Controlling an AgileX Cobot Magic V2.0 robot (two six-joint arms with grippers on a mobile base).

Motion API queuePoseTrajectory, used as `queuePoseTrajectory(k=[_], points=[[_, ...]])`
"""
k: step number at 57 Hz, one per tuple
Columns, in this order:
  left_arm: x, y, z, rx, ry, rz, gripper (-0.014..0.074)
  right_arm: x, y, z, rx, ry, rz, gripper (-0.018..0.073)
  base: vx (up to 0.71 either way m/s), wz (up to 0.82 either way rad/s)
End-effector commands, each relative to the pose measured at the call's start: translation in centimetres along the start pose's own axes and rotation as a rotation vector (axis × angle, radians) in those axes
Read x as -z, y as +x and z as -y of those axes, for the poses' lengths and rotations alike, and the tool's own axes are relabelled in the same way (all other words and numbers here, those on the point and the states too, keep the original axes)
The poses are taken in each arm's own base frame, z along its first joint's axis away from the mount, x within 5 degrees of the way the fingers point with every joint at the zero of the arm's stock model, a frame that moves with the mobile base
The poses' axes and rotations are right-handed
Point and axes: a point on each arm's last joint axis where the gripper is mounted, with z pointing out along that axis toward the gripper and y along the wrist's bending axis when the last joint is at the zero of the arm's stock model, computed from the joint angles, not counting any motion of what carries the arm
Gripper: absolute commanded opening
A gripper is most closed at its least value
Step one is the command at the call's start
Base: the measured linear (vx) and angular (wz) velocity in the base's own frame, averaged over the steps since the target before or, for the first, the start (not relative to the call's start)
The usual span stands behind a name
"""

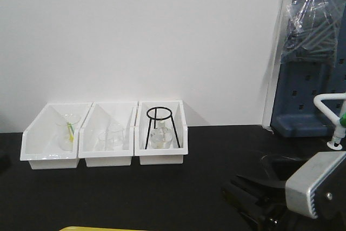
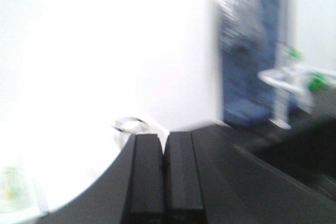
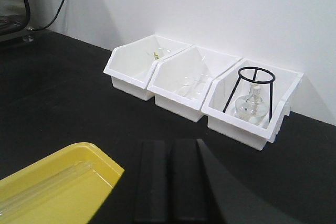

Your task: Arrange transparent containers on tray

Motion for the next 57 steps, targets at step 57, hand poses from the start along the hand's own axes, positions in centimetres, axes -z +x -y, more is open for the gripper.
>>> queuePoseTrajectory(k=[57], points=[[4.1,-1.2,-1.5,-0.081,-0.313,-0.067,-0.0001,0.5,-2.0,0.0,0.013,-0.004,0.131,-0.0013,0.0,0.0]])
